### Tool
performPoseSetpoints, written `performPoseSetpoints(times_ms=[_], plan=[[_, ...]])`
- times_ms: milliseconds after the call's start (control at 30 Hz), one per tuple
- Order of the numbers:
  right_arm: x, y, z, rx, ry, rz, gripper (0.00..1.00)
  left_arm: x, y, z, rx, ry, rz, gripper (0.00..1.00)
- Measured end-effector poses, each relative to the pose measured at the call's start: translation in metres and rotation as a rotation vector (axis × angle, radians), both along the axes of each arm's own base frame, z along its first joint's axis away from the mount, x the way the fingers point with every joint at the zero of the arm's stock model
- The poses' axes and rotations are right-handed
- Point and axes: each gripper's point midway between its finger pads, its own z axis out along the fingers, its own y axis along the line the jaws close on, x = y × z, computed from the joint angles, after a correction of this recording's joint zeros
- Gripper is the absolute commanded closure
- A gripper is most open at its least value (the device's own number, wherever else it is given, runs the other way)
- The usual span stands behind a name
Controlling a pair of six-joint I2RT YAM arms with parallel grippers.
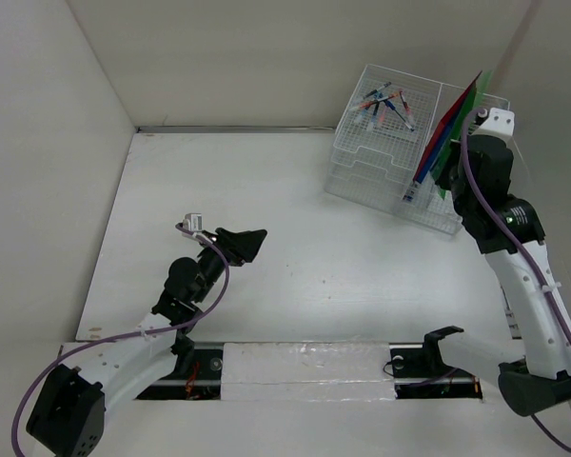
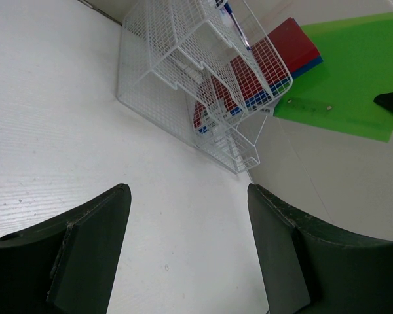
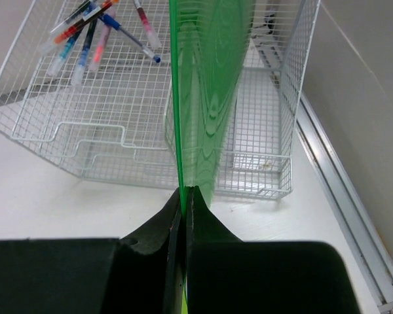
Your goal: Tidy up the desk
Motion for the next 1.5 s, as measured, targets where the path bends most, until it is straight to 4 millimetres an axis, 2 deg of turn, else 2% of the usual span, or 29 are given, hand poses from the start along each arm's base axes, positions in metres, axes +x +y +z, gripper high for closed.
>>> performPoseSetpoints(times_ms=[733, 967, 1500], plan=[[0.010, 0.014, -0.027, 0.092, 0.087, 0.141, 1.00, -0.001, -0.001, 0.002, -0.006, -0.007, -0.007, 0.32], [0.012, 0.019, -0.027, 0.132, 0.081, 0.186, 1.00, -0.002, -0.001, 0.003, -0.007, -0.009, -0.009, 0.32], [0.000, 0.033, -0.031, 0.117, 0.111, 0.222, 1.00, -0.002, -0.002, 0.004, -0.009, -0.012, -0.017, 0.32]])
